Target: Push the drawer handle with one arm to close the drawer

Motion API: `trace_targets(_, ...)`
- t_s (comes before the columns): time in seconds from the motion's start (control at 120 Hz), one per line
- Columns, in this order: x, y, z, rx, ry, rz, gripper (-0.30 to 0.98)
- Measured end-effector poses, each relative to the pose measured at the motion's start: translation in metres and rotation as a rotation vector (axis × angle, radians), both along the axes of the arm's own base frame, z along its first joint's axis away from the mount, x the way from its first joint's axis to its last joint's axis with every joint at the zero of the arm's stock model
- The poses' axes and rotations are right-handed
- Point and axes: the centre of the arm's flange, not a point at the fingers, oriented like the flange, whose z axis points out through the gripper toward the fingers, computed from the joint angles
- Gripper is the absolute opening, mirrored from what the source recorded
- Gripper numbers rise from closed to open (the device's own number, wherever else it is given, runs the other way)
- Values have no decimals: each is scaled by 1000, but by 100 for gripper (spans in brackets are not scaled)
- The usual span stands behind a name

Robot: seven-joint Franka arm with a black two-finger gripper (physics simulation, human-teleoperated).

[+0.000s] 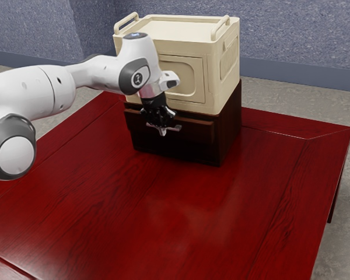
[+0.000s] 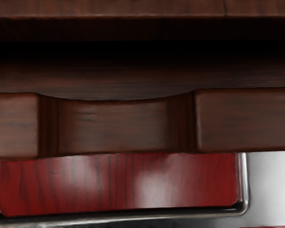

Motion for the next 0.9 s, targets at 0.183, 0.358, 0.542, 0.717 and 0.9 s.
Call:
trace_targets(0.183, 3, 2, -4, 18, -17, 5, -10)
trace_targets(0.358, 6, 6, -2, 28, -30, -26, -10)
trace_targets(0.542, 8, 9, -2, 38, -36, -73, -10)
trace_targets(0.717, 9, 7, -1, 38, -45, -76, -10)
trace_targets(0.9, 11, 6, -1, 33, -64, -94, -10)
